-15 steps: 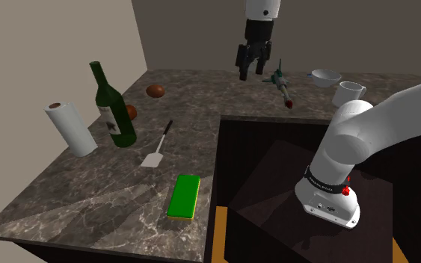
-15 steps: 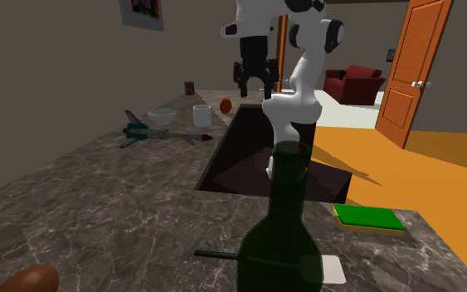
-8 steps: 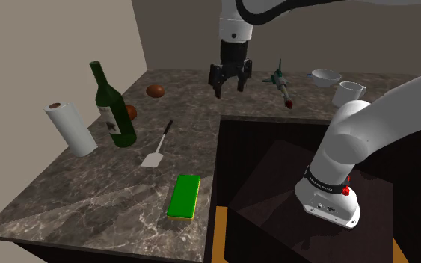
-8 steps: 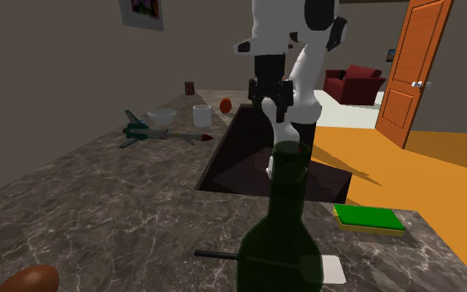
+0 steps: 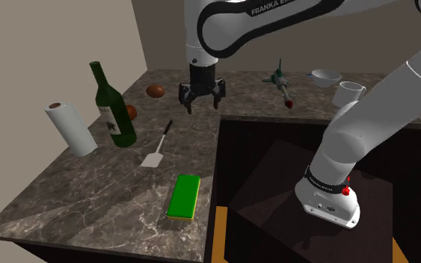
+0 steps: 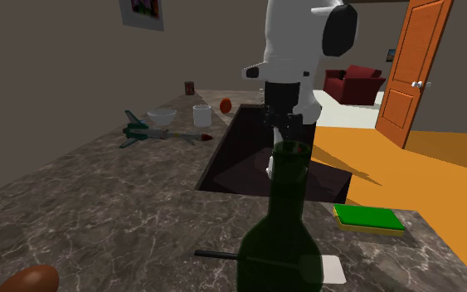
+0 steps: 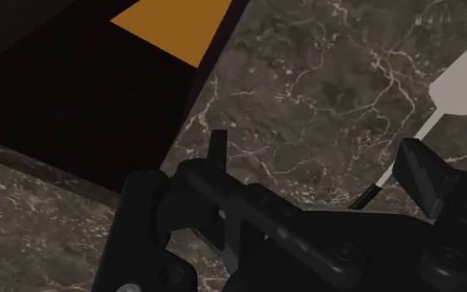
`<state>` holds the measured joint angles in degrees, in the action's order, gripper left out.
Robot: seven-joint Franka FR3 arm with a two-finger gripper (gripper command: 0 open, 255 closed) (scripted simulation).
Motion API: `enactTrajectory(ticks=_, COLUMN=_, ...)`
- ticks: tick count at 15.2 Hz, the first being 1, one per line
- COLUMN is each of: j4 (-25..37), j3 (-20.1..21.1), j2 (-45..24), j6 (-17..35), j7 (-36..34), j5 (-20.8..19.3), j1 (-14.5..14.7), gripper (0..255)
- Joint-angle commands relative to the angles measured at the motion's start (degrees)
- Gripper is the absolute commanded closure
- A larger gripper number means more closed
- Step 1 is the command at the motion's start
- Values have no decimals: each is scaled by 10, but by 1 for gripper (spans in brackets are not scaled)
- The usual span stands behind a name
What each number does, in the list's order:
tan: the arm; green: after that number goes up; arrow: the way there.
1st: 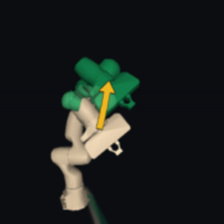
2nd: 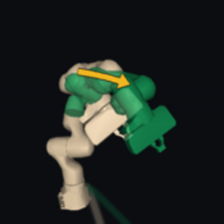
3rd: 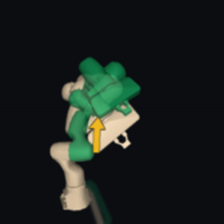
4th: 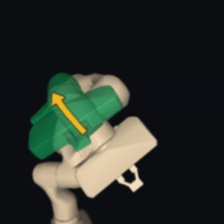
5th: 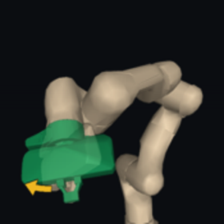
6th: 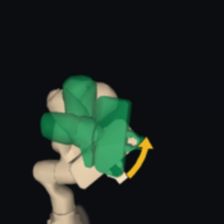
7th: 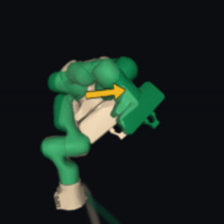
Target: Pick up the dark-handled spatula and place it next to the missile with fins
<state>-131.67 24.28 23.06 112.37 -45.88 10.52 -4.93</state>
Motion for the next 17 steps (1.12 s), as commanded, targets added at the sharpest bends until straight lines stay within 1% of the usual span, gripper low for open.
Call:
enactTrajectory(ticks=1, j4=19, j3=28, j2=-47, j6=29, j7=-60, j5=-15, j1=-12, gripper=0)
enactTrajectory(ticks=4, j4=58, j3=64, j2=-121, j6=59, j7=-150, j5=-53, j1=-27, gripper=0)
enactTrajectory(ticks=8, j4=124, j3=96, j2=-229, j6=83, j7=-280, j5=-129, j1=-36, gripper=0)
enactTrajectory(ticks=11, j4=183, j3=97, j2=-313, j6=86, j7=-374, j5=-192, j1=-23, gripper=0)
enactTrajectory(ticks=14, j4=251, j3=81, j2=-394, j6=79, j7=-455, j5=-247, j1=3, gripper=0)
enactTrajectory(ticks=15, j4=275, j3=74, j2=-420, j6=75, j7=-478, j5=-262, j1=13, gripper=0)
enactTrajectory(ticks=17, j4=278, j3=69, j2=-430, j6=80, j7=-485, j5=-268, j1=18, gripper=0)
